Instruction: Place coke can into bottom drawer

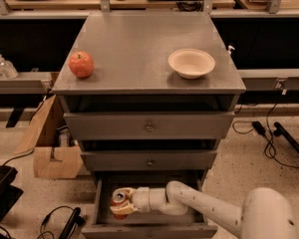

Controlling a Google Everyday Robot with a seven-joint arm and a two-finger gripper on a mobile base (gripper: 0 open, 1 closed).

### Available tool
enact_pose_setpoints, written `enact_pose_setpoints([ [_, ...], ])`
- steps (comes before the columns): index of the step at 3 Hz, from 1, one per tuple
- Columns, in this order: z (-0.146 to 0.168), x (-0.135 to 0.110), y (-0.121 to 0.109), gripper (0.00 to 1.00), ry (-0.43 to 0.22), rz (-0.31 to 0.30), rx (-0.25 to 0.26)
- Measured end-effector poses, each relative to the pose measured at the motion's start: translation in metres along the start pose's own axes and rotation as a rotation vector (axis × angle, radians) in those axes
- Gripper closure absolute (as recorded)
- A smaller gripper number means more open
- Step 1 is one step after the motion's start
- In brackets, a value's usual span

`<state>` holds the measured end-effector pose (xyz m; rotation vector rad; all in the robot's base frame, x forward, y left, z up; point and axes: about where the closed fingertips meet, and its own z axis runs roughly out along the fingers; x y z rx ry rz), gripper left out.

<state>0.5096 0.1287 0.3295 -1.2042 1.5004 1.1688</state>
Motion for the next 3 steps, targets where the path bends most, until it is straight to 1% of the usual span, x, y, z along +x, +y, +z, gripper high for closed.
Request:
enact_pose_setpoints([
  [1,0.014,0.035,-0.041,1.0,0.031,-0.025,0.001],
  [2,0.016,0.068,-0.084,1.0,0.053,-0.042,0.042],
  [3,0.004,0.107,-0.125,1.0,0.068,-0.028,0.123],
])
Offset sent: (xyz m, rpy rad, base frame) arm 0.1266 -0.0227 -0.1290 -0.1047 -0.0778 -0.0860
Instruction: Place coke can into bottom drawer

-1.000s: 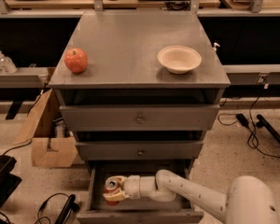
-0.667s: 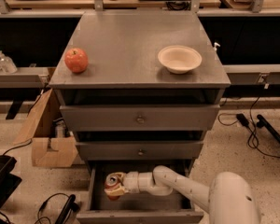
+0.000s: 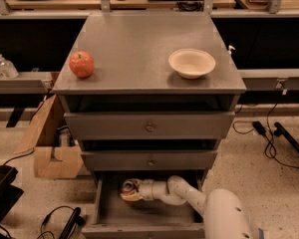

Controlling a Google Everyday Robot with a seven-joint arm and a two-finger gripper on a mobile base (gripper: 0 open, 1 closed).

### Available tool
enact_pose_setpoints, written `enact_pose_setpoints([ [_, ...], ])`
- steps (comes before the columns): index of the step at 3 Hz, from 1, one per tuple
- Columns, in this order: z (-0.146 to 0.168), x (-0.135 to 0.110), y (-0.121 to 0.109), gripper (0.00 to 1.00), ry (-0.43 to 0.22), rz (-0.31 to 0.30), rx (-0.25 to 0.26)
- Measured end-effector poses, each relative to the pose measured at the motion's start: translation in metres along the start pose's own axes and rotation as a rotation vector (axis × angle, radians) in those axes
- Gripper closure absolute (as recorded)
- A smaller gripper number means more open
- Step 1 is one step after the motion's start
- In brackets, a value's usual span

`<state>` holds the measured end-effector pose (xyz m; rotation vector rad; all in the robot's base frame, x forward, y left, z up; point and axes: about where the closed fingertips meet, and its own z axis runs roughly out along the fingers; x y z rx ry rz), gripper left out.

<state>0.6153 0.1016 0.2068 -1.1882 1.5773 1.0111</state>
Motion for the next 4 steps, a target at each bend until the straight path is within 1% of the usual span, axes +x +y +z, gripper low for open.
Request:
enact_pose_setpoints([
  [1,0.0007,0.0328,-0.0046,1.0,0.049,0.037,0.03],
  [2,0.0012,0.0321,-0.004,0.82,0.048,0.037,0.029],
  [3,0.0017,0.0313,-0.0034,0.5,0.048,0.037,0.028],
  [4,0.0015,0.0306,-0.0034,0.28,0.048,0.037,0.028],
])
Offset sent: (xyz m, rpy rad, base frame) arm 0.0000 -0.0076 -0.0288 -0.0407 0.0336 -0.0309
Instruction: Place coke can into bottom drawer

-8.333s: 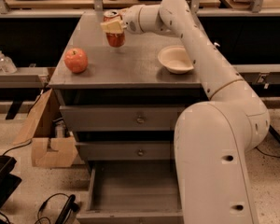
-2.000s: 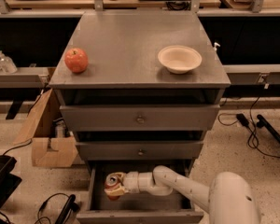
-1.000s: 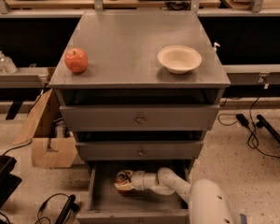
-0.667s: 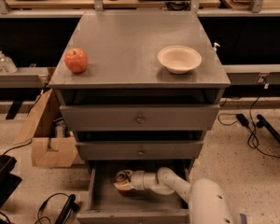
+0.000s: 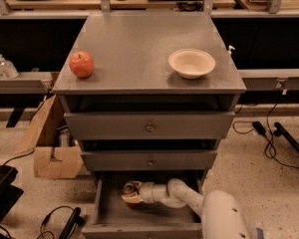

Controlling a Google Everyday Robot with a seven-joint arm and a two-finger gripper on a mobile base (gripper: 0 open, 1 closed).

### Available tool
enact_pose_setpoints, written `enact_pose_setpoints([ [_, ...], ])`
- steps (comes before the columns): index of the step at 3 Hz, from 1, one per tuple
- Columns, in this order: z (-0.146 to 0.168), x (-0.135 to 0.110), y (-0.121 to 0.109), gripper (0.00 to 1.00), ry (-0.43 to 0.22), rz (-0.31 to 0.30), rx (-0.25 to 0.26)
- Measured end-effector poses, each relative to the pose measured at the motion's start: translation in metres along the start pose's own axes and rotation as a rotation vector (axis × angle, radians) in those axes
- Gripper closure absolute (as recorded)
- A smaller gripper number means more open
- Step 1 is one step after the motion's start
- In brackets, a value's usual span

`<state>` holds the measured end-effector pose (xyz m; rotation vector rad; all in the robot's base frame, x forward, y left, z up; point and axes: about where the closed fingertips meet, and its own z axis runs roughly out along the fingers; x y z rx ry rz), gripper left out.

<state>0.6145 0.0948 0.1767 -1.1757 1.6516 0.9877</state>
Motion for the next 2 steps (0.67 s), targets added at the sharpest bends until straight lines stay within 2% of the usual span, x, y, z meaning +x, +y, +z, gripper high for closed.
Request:
enact_pose_setpoints([
  [1,-0.0002,-0.0008,0.0002,0.04,0.0,0.0,0.0],
  [2,0.0009,-0.0009,0.001,0.0,0.0,0.0,-0.002],
])
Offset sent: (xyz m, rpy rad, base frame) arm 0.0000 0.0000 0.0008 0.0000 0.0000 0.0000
